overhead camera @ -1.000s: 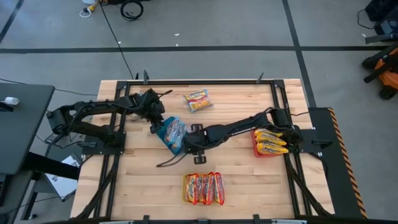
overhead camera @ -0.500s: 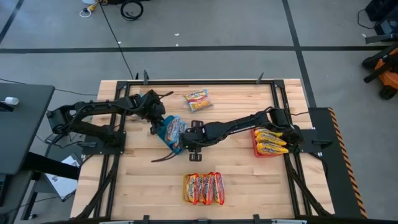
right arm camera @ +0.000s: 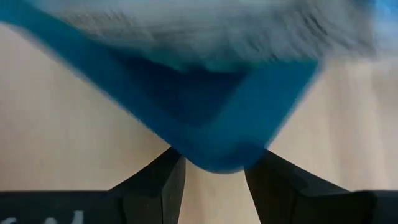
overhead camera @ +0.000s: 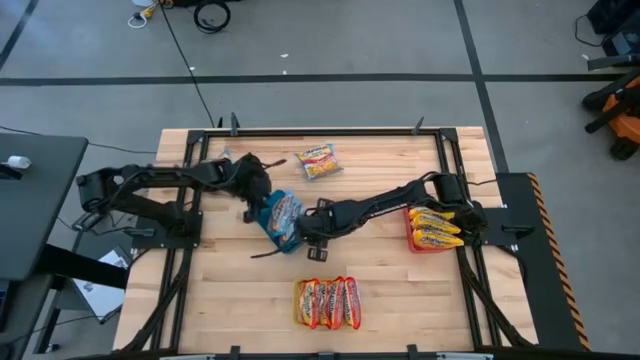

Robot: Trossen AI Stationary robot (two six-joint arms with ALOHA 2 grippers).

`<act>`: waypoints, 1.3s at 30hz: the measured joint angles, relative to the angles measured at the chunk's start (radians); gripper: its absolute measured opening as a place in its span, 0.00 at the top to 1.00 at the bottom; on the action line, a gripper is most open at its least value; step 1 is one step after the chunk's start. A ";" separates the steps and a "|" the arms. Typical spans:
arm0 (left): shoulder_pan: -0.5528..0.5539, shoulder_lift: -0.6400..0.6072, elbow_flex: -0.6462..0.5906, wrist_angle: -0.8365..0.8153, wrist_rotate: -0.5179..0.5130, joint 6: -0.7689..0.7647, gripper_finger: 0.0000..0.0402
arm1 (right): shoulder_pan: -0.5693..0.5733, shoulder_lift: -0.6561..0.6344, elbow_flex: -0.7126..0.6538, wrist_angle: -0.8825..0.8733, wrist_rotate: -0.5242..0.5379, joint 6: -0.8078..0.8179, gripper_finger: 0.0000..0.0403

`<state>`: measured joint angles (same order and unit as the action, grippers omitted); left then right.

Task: Sort Maruchan noodles
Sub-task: Adjust the blue noodle packs in the blue bin

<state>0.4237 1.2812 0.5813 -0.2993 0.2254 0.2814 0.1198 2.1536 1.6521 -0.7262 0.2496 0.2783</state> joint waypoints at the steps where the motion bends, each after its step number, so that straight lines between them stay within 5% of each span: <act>1: -0.017 0.007 0.000 0.017 -0.035 0.000 0.57 | -0.003 0.000 -0.013 0.056 -0.019 -0.012 0.59; 12: -0.099 -0.007 0.041 -0.092 -0.279 0.042 0.57 | -0.024 0.000 -0.030 0.167 -0.029 -0.043 0.59; 23: -0.104 -0.007 0.207 -0.234 -0.329 0.127 0.57 | -0.025 0.000 -0.030 0.164 -0.034 -0.052 0.59; 26: -0.130 -0.004 0.212 -0.235 -0.251 0.123 0.57 | -0.025 0.000 -0.030 0.164 -0.039 -0.058 0.59; 33: -0.159 0.152 0.211 -0.221 -0.333 0.133 0.63 | -0.025 0.000 -0.030 0.192 -0.048 -0.126 0.59; 39: -0.163 0.268 0.211 -0.145 -0.257 0.157 0.70 | -0.021 0.000 -0.029 0.205 -0.038 -0.147 0.59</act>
<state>0.2608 1.5493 0.7920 -0.4445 -0.0312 0.4383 0.0986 2.1536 1.6230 -0.5216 0.2117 0.1316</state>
